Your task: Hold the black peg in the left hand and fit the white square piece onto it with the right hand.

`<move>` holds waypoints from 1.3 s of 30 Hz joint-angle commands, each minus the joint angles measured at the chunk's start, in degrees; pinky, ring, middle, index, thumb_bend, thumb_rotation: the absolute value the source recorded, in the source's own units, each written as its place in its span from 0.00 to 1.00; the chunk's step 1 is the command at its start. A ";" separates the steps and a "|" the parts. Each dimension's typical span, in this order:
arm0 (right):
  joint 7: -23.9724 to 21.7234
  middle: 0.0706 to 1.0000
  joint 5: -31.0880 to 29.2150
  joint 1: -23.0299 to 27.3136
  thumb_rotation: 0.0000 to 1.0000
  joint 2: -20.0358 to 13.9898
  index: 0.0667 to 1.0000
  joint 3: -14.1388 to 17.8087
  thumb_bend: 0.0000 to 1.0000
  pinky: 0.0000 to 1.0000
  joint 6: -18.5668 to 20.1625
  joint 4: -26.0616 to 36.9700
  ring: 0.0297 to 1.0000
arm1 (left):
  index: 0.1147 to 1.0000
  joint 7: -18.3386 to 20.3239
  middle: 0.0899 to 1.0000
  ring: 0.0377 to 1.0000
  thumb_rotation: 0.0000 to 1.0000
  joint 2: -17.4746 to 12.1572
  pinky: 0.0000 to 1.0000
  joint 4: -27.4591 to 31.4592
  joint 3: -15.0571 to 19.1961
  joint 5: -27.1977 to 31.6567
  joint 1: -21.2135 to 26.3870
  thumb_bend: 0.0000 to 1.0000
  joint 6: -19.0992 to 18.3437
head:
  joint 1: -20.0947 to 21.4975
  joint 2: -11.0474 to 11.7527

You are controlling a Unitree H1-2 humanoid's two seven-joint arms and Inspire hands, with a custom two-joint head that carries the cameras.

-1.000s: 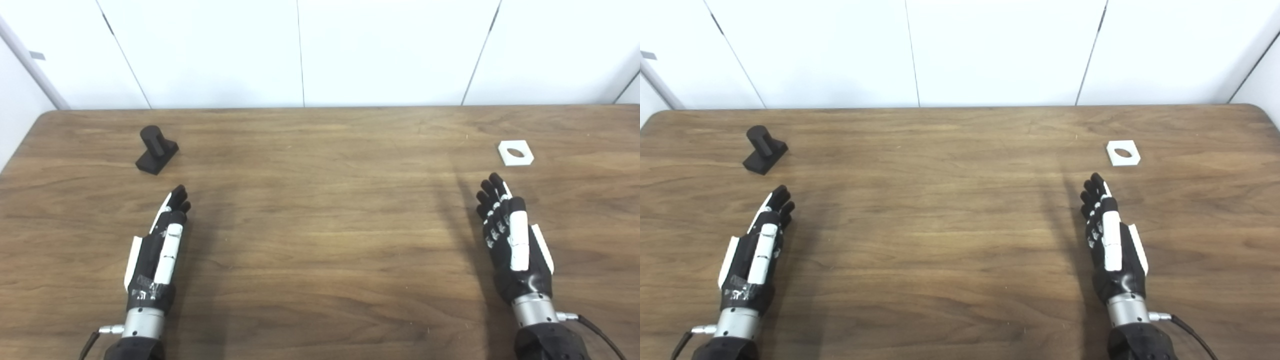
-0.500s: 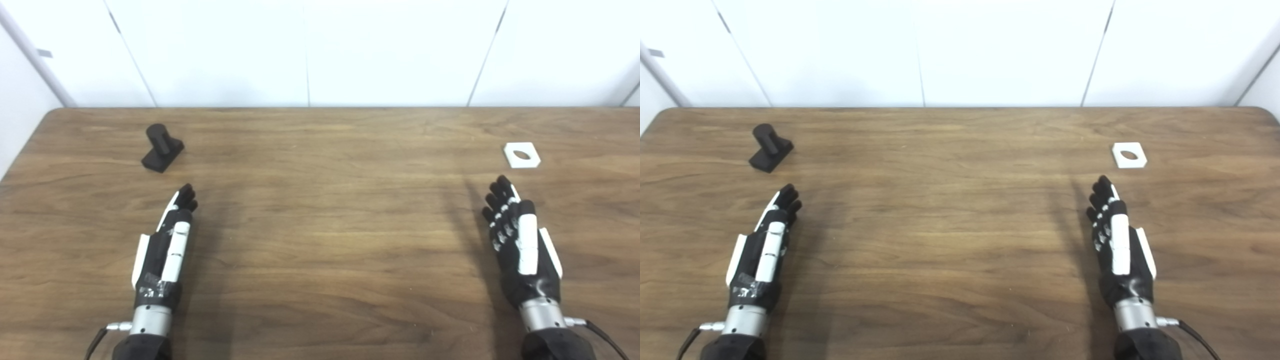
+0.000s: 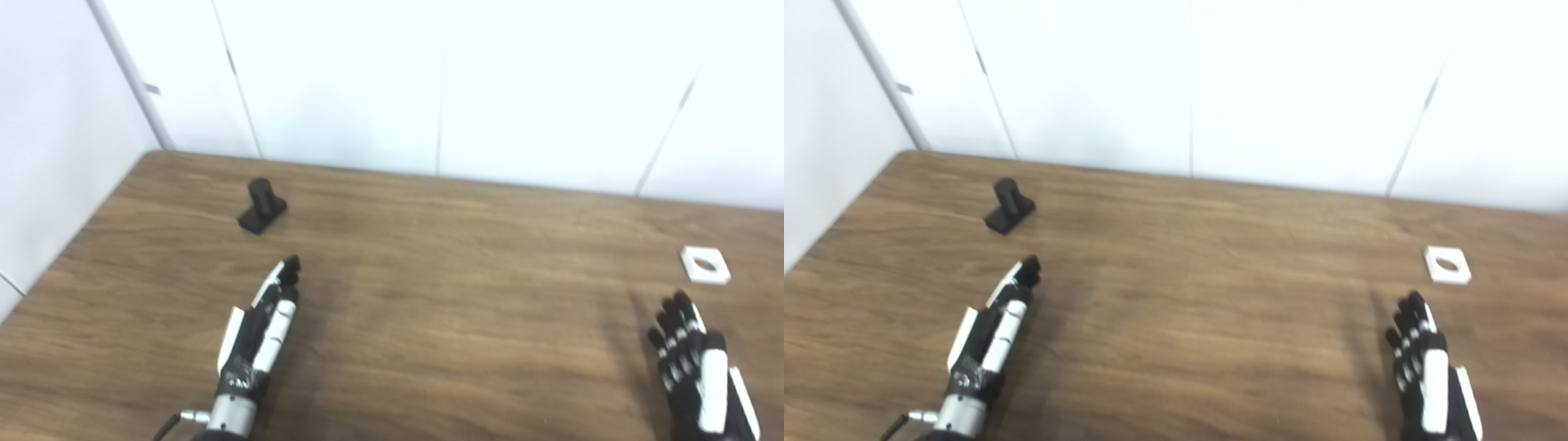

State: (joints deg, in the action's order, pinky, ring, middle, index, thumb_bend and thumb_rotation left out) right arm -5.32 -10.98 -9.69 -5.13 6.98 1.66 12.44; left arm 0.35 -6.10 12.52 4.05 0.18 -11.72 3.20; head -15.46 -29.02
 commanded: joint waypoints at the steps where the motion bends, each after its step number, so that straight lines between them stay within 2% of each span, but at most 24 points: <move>1: -0.59 1.00 -0.41 -2.03 1.00 -1.24 0.99 0.16 0.52 1.00 0.35 -0.56 1.00 | 0.95 0.07 0.95 0.96 0.81 1.22 1.00 -0.57 -1.05 -0.66 -1.71 0.45 0.28 | -0.09 -0.05; 3: -0.85 1.00 -0.54 -1.93 1.00 -1.27 1.00 0.23 0.52 1.00 0.25 -0.94 1.00 | 0.95 -0.16 0.95 0.96 0.81 1.36 1.00 -1.45 -1.27 -0.93 -1.55 0.45 0.77 | -0.97 1.50; 8: -1.65 1.00 -1.10 -1.51 1.00 -1.30 1.00 0.38 0.53 1.00 -1.21 -2.46 1.00 | 0.95 -0.57 0.95 0.97 0.79 1.75 1.00 -2.95 -1.58 -1.14 -1.21 0.45 1.96 | -1.63 3.00; 13: -1.93 1.00 -0.51 -1.27 1.00 -1.63 1.00 0.07 0.59 1.00 -1.70 -2.85 1.00 | 0.95 -0.79 0.96 0.97 0.77 2.16 1.00 -3.08 -1.74 -1.14 -1.47 0.42 2.61 | -1.58 3.06; 20: -1.46 0.98 -1.52 -1.29 1.00 -1.27 0.98 0.33 0.60 1.00 -1.31 -2.61 0.99 | 0.96 -1.31 0.96 0.97 0.74 2.33 1.00 -2.95 -1.78 -1.38 -1.58 0.43 3.43 | -0.36 2.31; 22: -1.55 0.97 -1.78 -1.45 1.00 -1.43 0.98 0.36 0.61 1.00 -0.95 -2.41 0.99 | 0.96 -1.83 0.95 0.96 0.68 2.34 0.99 -2.48 -1.75 -2.06 -1.77 0.44 3.53 | -0.05 2.00; 23: -1.44 0.98 -1.63 -1.55 1.00 -1.49 0.98 0.38 0.62 1.00 -0.76 -2.27 1.00 | 0.96 -2.63 0.95 0.96 0.65 2.03 0.99 -1.62 -1.78 -4.31 -1.88 0.44 3.15 | 0.25 1.78; 26: -1.30 0.99 -1.46 -1.72 1.00 -1.54 0.99 0.45 0.61 1.00 -0.74 -2.06 1.00 | 0.94 -4.38 0.92 0.93 0.46 1.77 0.93 1.00 -1.26 -8.25 -1.74 0.50 1.54 | 0.41 1.61; 28: -1.15 0.99 -1.46 -1.77 1.00 -1.44 0.99 0.51 0.59 1.00 -0.71 -2.01 1.00 | 0.92 -5.32 0.91 0.92 0.33 2.03 0.94 2.54 -0.76 -9.52 -1.23 0.59 0.25 | 0.41 1.61; 30: -1.31 1.00 -1.44 -1.92 1.00 -1.71 1.00 0.50 0.59 1.00 -0.58 -2.04 1.00 | 0.91 -6.16 0.90 0.91 0.26 1.43 0.92 5.05 -0.59 -13.29 -0.32 0.67 -1.91 | 0.61 1.29; 35: -1.63 1.00 -1.94 -2.03 1.00 -1.93 1.00 0.79 0.59 1.00 -0.96 -2.28 1.00 | 0.89 -6.13 0.89 0.90 0.21 -0.94 0.89 8.56 0.19 -19.98 1.85 0.76 -5.22 | 0.66 1.21; 39: -1.29 0.99 -1.72 -2.04 1.00 -1.73 0.99 0.86 0.58 1.00 -0.87 -2.03 1.00 | 0.86 -6.49 0.86 0.85 0.21 -2.26 0.80 9.70 2.16 -23.96 4.43 0.83 -7.55 | 0.89 0.87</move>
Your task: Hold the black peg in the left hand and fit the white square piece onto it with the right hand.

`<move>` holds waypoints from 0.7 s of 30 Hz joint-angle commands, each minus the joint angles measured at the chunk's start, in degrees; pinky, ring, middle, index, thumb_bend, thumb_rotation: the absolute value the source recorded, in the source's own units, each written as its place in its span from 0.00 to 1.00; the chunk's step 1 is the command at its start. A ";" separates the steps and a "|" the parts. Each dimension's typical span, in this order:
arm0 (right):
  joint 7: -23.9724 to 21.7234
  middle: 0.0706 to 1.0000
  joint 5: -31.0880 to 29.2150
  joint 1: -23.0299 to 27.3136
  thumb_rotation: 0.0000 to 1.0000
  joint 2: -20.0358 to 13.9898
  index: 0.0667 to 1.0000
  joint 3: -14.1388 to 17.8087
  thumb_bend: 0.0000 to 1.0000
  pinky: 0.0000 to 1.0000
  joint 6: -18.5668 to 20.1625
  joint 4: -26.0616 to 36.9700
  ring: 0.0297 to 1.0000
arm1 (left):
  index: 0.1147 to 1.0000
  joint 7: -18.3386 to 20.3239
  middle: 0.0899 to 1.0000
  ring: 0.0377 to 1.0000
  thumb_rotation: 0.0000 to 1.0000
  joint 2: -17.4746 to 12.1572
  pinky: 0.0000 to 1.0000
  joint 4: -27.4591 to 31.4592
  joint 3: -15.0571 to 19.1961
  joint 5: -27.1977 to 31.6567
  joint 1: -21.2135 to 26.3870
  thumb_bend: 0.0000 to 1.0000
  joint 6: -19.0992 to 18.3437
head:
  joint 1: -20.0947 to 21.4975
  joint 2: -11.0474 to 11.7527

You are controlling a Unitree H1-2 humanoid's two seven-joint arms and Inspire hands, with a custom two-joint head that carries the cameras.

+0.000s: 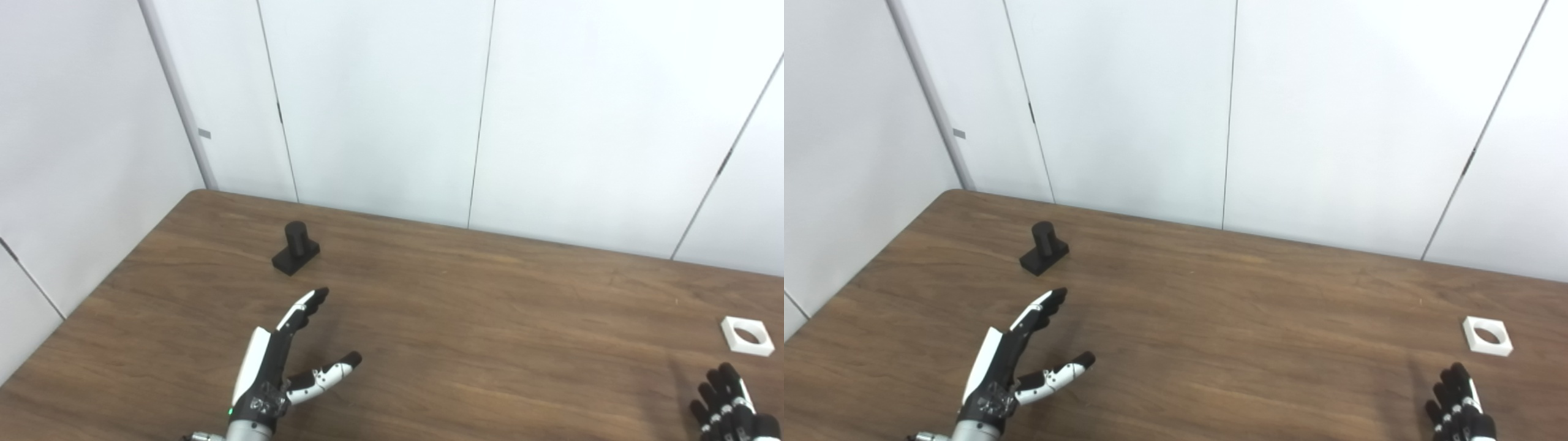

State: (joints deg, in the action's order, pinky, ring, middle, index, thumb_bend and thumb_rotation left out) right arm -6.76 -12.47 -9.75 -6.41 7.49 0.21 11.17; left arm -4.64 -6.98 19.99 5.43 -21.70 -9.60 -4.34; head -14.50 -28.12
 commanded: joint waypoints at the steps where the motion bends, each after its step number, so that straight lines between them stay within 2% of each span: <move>1: 0.23 0.99 -0.20 -1.97 1.00 -0.38 0.98 0.37 0.59 1.00 0.57 -0.79 1.00 | 0.86 -1.40 0.86 0.84 0.23 -1.89 0.79 2.47 1.20 -3.36 2.97 0.84 -0.88 | -0.06 -0.03; 5: 0.13 0.98 -0.22 -1.87 1.00 -0.43 0.98 0.43 0.61 1.00 0.20 -1.34 0.99 | 0.87 0.10 0.90 0.91 0.27 -3.75 0.87 3.01 2.59 -4.84 5.32 0.84 -4.06 | 0.07 -0.05; 6: 0.09 0.98 -0.29 -1.87 1.00 -0.46 0.98 0.46 0.60 1.00 0.18 -1.40 0.99 | 0.88 0.93 0.91 0.92 0.27 -4.29 0.89 3.33 2.78 -5.30 5.99 0.84 -6.03 | 0.07 -0.05; 9: 0.00 0.98 -0.23 -1.93 1.00 -0.59 0.98 0.47 0.59 1.00 0.04 -1.45 0.99 | 0.89 2.61 0.97 0.97 0.32 -5.84 0.86 3.87 3.01 -6.58 7.64 0.85 -10.20 | 0.10 -0.15; 17: 0.28 0.98 -0.10 -2.19 1.00 -0.34 0.98 0.40 0.60 1.00 0.45 -0.68 0.99 | 0.85 -0.05 0.91 0.98 0.37 -10.79 0.99 -2.74 3.98 -8.98 10.96 0.82 -7.08 | 0.13 -0.34; 21: 0.17 0.98 -0.01 -2.31 1.00 -0.47 0.98 0.41 0.61 1.00 0.39 -0.79 1.00 | 0.83 -1.23 0.91 0.97 0.41 -12.66 1.00 -5.91 4.52 -9.61 12.61 0.82 -6.66 | 0.09 -0.44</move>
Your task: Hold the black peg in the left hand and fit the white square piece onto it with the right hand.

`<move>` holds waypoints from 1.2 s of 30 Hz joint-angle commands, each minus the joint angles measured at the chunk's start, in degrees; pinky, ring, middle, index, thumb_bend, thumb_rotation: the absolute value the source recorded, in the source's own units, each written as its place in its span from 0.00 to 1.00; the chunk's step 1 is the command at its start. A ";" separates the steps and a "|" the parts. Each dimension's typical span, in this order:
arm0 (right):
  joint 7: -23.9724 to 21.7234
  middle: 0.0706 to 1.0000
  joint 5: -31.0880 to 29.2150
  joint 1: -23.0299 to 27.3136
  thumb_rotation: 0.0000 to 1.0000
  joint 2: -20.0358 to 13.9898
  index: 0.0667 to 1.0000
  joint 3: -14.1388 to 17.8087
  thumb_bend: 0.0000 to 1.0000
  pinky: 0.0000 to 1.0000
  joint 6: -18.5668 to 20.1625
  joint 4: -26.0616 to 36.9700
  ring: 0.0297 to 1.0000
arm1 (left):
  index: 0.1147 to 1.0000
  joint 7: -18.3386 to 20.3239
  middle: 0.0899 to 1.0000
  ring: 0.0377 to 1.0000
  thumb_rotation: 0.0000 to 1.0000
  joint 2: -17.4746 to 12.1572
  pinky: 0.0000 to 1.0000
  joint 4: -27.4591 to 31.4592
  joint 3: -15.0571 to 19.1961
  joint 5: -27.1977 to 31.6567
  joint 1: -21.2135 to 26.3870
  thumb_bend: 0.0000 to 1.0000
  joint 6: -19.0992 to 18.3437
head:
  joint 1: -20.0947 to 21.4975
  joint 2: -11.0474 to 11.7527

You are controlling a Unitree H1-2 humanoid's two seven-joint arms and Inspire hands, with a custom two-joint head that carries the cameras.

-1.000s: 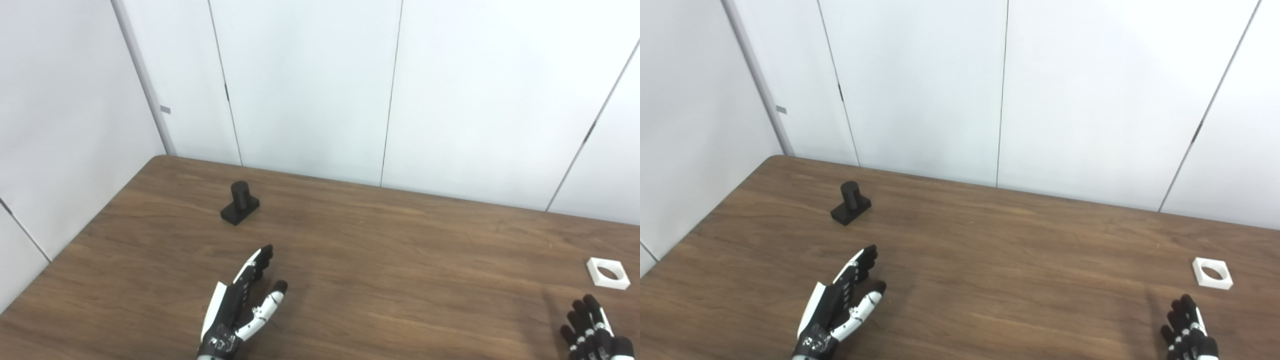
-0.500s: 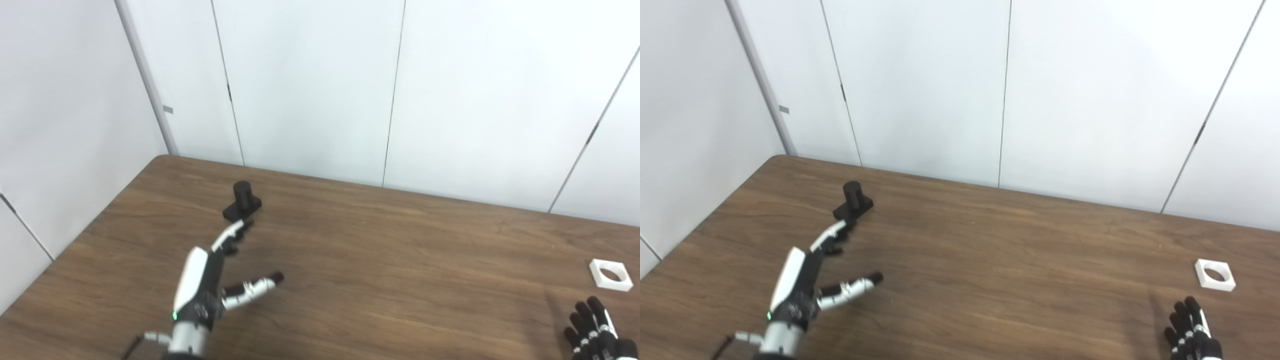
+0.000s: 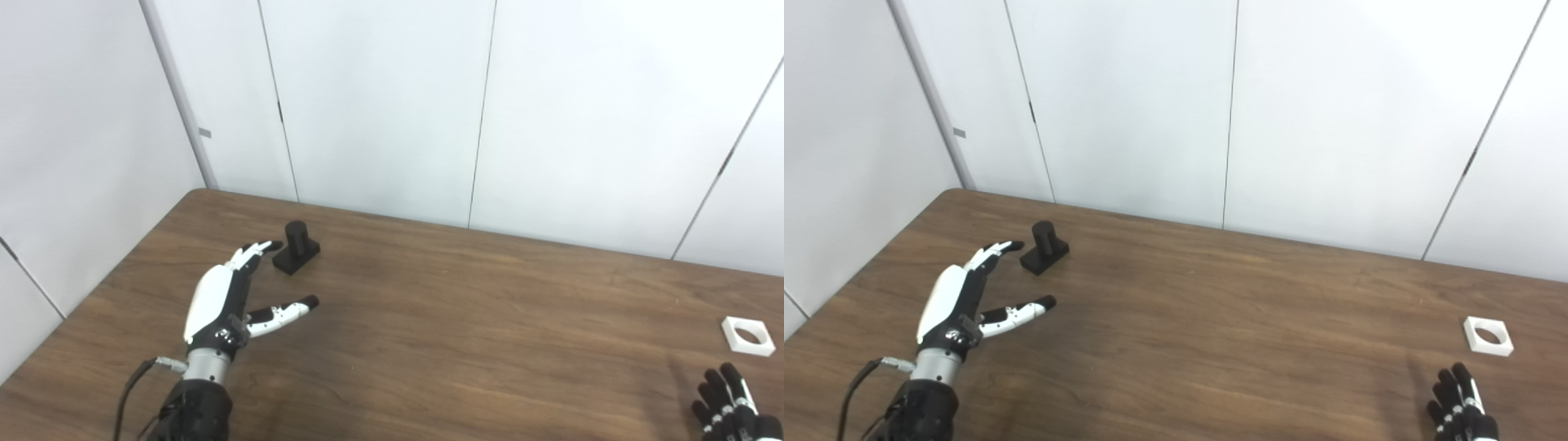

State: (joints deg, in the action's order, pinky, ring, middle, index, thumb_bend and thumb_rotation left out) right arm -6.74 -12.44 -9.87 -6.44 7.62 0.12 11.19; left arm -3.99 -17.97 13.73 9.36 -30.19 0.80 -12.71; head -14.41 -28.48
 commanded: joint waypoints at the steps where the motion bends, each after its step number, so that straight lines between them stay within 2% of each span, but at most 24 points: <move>1: 0.19 0.98 -0.06 -2.22 1.00 -0.39 0.98 0.30 0.61 1.00 0.44 -0.81 0.99 | 0.83 -2.20 0.90 0.96 0.41 -2.14 1.00 -0.30 0.57 -1.67 2.63 0.82 1.65 | 0.00 -0.09; 9: 0.23 0.98 -0.08 -2.51 1.00 -0.13 0.99 0.26 0.59 1.00 0.08 -0.81 0.99 | 0.81 -1.63 0.90 0.95 0.46 -3.96 1.00 -4.14 -0.13 -5.97 6.43 0.82 -3.20 | 0.29 -0.18; 20: 0.12 0.98 -0.06 -2.76 1.00 -0.02 0.98 0.16 0.60 1.00 -0.12 -0.63 0.99 | 0.78 -2.47 0.89 0.94 0.45 -5.35 1.00 -12.19 -2.24 -8.61 12.34 0.83 -5.31 | 0.70 -0.21; 23: 0.12 0.97 -0.35 -2.74 1.00 0.07 0.97 0.27 0.63 1.00 -0.15 -0.79 0.99 | 0.78 -2.60 0.89 0.95 0.46 -5.79 1.00 -14.31 -3.07 -9.40 13.71 0.84 -5.78 | 0.81 -0.28; 36: 0.58 0.97 0.34 -3.13 1.00 0.26 0.97 0.05 0.63 1.00 0.43 0.18 0.97 | 0.79 -2.10 0.91 0.97 0.47 -7.34 1.00 -22.38 -6.02 -9.13 18.54 0.87 -9.00 | 1.08 -0.45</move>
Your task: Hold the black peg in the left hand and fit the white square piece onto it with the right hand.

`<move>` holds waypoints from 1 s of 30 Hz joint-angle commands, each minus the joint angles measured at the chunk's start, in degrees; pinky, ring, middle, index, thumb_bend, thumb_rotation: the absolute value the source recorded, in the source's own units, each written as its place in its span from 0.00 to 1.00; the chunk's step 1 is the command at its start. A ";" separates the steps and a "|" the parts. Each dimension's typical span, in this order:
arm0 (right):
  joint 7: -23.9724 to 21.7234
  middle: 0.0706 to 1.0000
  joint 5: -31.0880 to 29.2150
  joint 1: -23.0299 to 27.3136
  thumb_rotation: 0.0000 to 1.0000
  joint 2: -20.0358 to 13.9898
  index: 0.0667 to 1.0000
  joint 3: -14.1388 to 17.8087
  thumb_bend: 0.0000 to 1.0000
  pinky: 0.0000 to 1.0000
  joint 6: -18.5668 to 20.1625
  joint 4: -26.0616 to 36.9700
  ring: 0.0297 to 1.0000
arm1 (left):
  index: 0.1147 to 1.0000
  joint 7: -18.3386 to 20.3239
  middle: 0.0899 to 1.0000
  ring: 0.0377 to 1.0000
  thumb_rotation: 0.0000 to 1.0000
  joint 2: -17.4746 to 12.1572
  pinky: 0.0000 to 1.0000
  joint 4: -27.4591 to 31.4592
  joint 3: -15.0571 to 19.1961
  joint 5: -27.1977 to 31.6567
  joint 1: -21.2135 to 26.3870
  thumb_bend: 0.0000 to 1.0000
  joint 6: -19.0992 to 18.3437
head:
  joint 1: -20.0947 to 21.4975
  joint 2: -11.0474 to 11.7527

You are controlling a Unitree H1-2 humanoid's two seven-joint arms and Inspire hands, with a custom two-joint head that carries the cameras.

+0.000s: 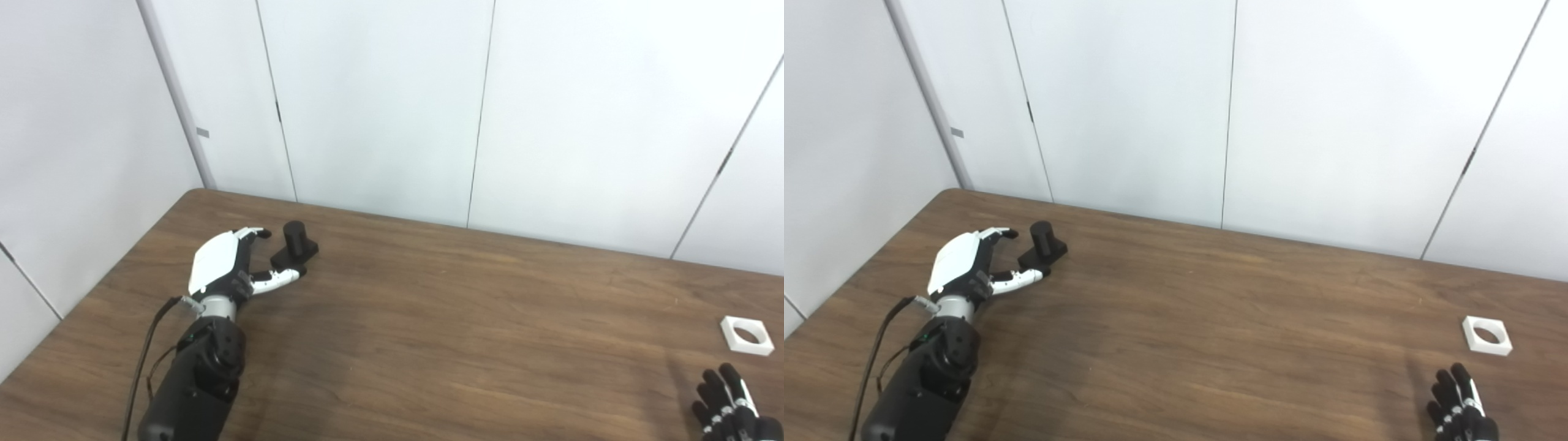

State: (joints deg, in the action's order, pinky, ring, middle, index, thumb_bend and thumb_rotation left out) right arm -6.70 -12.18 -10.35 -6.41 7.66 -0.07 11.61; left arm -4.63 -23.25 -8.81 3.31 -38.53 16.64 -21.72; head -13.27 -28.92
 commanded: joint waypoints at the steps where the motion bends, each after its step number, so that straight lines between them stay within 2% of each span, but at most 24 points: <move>1: 0.58 0.97 0.17 -2.65 1.00 0.26 0.97 0.01 0.63 1.00 0.61 -0.21 0.97 | 0.79 -1.53 0.91 0.97 0.47 -2.20 1.00 -0.34 -0.19 -0.73 2.96 0.87 -0.12 | -0.06 -0.01; 14: -0.06 0.97 -0.67 -2.74 1.00 0.26 0.97 -0.02 0.61 1.00 -0.20 -0.69 0.97 | 0.78 -2.36 0.91 0.97 0.43 -3.15 1.00 -6.68 -3.40 -1.07 6.55 0.86 -2.71 | -0.06 -0.16; 19: -0.09 0.97 -0.62 -3.05 1.00 0.20 0.97 -0.17 0.62 1.00 0.05 -0.36 0.97 | 0.78 -2.02 0.90 0.97 0.45 -3.92 1.00 -8.88 -5.11 -1.31 7.95 0.86 -4.01 | 0.25 -0.31; 30: 0.49 0.96 -0.18 -3.24 1.00 0.73 0.96 -0.21 0.61 1.00 -0.10 -0.23 0.96 | 0.77 -2.03 0.89 0.97 0.43 -4.48 1.00 -11.15 -7.15 -0.35 9.91 0.84 -4.00 | 0.57 -0.45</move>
State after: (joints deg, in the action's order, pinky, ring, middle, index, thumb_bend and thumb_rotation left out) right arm -6.69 -12.26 -10.70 -6.35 7.59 -0.45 11.85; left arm -5.67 -25.57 -20.26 -3.77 -38.19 23.64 -25.99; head -12.66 -29.36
